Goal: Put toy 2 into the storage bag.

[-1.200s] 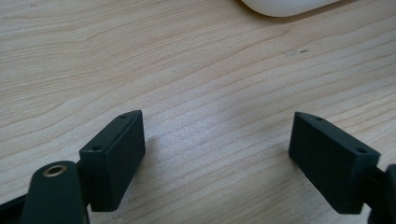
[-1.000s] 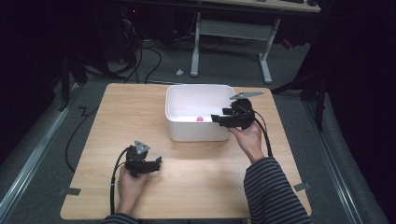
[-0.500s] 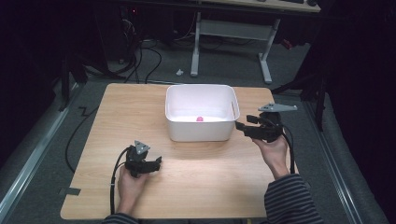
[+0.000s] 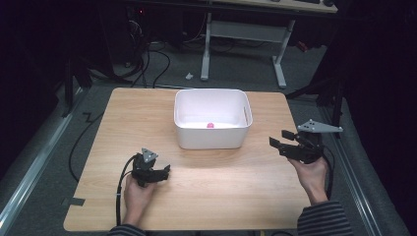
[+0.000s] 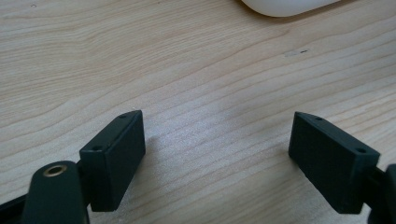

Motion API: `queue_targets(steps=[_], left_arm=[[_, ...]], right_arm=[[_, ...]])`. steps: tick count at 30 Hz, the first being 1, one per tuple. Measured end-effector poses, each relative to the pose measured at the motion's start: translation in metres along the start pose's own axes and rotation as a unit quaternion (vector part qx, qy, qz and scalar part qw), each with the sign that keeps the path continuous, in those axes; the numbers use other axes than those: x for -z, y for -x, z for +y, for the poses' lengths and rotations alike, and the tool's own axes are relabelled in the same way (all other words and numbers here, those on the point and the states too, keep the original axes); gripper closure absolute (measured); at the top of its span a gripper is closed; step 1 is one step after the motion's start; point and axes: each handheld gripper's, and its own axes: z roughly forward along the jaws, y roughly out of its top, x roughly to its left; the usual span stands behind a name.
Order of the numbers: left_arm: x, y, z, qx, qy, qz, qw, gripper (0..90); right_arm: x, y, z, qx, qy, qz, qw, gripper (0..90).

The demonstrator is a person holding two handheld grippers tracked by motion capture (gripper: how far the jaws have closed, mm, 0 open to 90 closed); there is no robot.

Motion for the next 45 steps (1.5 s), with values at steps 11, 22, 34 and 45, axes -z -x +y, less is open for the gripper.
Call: queue_targets(steps=[11, 22, 34, 45], left_arm=[[0.000, 0.000, 0.000, 0.000, 0.000, 0.000, 1.0000, 19.0], [0.000, 0.000, 0.000, 0.001, 0.000, 0.001, 1.0000, 19.0], [0.000, 0.000, 0.000, 0.001, 0.000, 0.001, 1.0000, 19.0], [0.000, 0.000, 0.000, 0.000, 0.000, 0.002, 1.0000, 19.0]], right_arm=[[0.004, 0.009, -0.046, -0.026, 0.012, -0.009, 0.9996, 40.7], [-0.020, 0.016, -0.086, -0.061, 0.004, -0.022, 0.9979, 40.5], [-0.061, 0.025, -0.125, -0.080, -0.037, -0.058, 0.9944, 39.0], [-0.088, 0.020, -0.135, -0.036, -0.078, -0.098, 0.9915, 34.4]])
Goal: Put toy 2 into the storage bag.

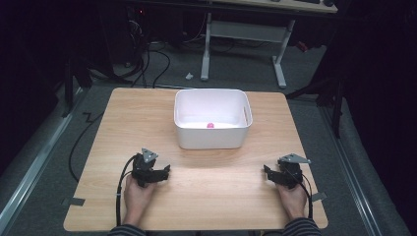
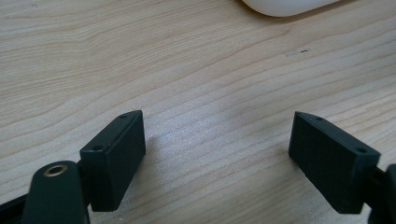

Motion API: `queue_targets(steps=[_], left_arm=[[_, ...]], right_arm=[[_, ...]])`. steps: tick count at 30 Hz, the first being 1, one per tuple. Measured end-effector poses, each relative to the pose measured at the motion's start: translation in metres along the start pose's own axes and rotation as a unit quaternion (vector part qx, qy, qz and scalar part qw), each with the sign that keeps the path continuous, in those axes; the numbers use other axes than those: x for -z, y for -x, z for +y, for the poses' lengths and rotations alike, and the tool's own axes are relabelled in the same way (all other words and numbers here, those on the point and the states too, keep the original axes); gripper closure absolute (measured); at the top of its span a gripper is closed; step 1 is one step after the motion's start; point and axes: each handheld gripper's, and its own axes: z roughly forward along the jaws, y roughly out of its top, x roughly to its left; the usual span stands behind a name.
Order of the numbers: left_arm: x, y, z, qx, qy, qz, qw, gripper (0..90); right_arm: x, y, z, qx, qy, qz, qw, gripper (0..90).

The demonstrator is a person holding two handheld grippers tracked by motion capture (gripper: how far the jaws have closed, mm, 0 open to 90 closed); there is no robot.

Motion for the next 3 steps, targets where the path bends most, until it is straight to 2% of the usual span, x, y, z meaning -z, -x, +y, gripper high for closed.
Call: queue_targets(steps=[3], left_arm=[[0.0000, 0.0000, 0.0000, 0.000, 0.000, 0.000, 1.0000, 18.9]], right_arm=[[-0.0002, 0.0004, 0.0001, 0.000, 0.000, 0.000, 1.0000, 33.9]])
